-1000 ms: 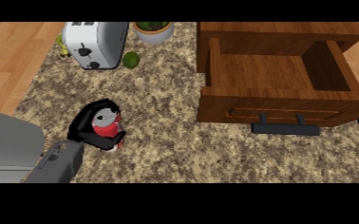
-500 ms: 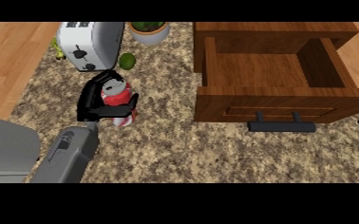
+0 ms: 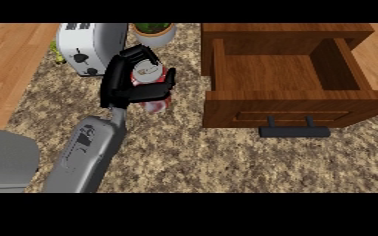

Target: Pick up the can, place it into the drawer and close the drawer

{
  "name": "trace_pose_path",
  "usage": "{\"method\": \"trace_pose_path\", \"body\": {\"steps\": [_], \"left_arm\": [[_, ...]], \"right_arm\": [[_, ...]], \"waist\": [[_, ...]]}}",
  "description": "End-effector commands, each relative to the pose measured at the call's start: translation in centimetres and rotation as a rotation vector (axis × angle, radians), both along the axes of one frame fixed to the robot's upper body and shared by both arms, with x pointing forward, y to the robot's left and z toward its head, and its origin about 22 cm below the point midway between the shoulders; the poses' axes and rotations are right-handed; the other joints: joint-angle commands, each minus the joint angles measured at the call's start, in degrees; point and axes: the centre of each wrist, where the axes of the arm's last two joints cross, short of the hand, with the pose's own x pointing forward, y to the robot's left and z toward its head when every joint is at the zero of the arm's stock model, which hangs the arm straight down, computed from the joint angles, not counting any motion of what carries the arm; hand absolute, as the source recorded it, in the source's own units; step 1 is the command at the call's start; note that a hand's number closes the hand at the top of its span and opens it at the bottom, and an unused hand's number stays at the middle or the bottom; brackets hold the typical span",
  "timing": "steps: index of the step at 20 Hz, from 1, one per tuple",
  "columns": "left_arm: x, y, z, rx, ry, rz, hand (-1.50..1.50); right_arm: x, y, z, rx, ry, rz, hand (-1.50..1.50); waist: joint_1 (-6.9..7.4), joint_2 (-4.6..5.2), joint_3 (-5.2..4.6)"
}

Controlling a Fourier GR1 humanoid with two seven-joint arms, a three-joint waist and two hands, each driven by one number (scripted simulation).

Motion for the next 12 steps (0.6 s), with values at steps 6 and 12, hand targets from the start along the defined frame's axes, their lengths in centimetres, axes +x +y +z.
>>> {"method": "trace_pose_path", "body": {"steps": [6,12], "left_arm": [[2.8,-5.8,8.1,0.056,-0.036,-0.04,1.5],[3.2,-10.5,12.6,0.079,-0.084,-0.048,1.5]], "right_arm": [[-0.2,0.7,-0.3,-0.005,-0.005,0.007,-1.5],[0.5,0.5,-0.7,0.021,-0.004,-0.01,-1.5]], "waist": [[-0.59,0.2,-0.02],[-0.84,0.22,0.0]]}}
